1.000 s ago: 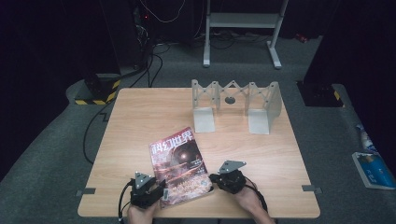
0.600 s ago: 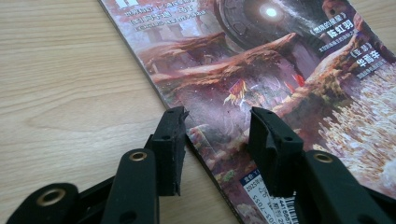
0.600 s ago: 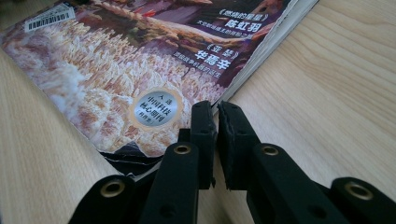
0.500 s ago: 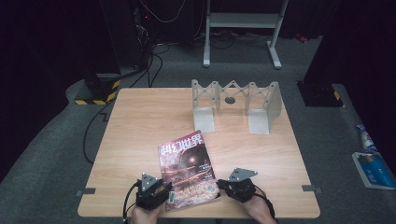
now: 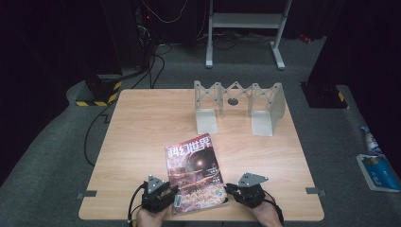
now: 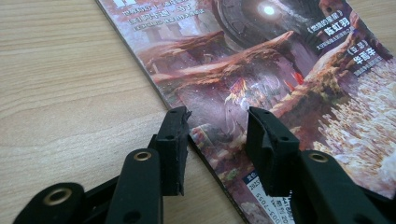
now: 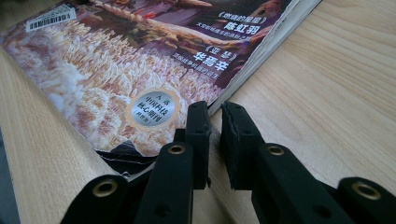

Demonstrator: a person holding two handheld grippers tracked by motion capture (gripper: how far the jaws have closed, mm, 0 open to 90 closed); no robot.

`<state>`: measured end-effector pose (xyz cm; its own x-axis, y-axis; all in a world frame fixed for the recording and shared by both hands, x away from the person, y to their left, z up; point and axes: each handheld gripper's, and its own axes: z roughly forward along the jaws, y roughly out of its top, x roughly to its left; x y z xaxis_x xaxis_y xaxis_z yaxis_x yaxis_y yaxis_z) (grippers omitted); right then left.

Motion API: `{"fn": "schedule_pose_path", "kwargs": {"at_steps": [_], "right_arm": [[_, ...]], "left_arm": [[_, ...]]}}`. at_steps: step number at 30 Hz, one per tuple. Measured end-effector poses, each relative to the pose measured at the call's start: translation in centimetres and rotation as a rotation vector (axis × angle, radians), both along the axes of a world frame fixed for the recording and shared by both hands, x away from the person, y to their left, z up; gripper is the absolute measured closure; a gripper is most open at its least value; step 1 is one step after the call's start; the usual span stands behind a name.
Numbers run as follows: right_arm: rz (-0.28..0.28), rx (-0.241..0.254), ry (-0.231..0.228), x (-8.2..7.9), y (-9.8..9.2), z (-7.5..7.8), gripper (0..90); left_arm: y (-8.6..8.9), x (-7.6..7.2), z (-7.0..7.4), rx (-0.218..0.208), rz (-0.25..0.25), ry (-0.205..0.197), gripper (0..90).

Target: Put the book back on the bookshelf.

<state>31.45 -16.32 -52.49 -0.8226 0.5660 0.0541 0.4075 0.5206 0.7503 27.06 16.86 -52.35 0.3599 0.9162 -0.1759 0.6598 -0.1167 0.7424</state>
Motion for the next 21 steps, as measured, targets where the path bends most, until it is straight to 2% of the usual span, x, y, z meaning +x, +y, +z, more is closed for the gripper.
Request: {"fn": "schedule_pose_path", "kwargs": {"at_steps": [11,21], "right_arm": [[-0.026,0.009,-0.008,-0.3,-1.4,-0.1,79.5],[-0.064,0.015,0.001,-0.4,-2.8,-0.1,79.2]], "left_arm": [[-1.1,1.1,0.0,-0.007,-0.031,0.004,58.8],[-2.6,2.8,0.2,0.002,-0.072,0.018,59.0]]}}
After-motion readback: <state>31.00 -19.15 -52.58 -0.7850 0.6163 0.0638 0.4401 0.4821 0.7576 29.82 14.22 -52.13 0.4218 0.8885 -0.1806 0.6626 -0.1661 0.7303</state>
